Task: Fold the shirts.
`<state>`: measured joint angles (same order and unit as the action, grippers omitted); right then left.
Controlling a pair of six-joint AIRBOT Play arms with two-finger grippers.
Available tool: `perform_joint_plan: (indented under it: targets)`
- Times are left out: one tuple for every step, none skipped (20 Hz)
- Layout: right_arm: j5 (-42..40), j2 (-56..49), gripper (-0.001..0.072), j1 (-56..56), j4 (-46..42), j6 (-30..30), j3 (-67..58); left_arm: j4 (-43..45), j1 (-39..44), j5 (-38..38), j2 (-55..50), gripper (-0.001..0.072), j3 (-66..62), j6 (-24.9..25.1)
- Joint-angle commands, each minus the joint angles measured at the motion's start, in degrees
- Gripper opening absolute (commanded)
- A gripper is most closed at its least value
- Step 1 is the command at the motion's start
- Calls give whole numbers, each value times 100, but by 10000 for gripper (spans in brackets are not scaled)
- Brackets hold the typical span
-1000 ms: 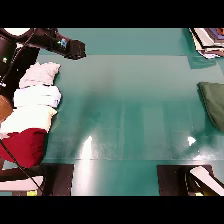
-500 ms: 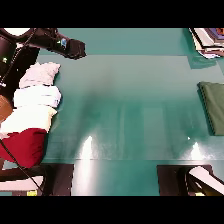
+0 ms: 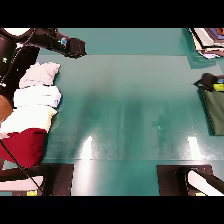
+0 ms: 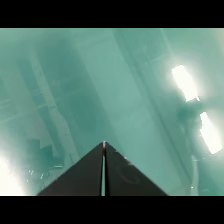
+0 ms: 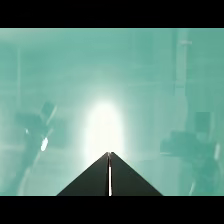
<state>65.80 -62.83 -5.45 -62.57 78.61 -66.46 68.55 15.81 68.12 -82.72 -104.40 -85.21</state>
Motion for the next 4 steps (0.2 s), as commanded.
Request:
perform_joint_plan:
  targets:
    - [-131,-7,15,859,-210,-26,-9,0,4,-20,4,24,-4,-7]
    - [-131,-7,16,929,-208,-26,-9,0,4,-20,4,24,-4,-7]
    - [-122,-7,15,957,-201,-26,-9,0,4,-20,4,24,-4,-7]
    - [-111,-7,15,973,-197,-26,-9,0,2,-20,4,24,-4,-7]
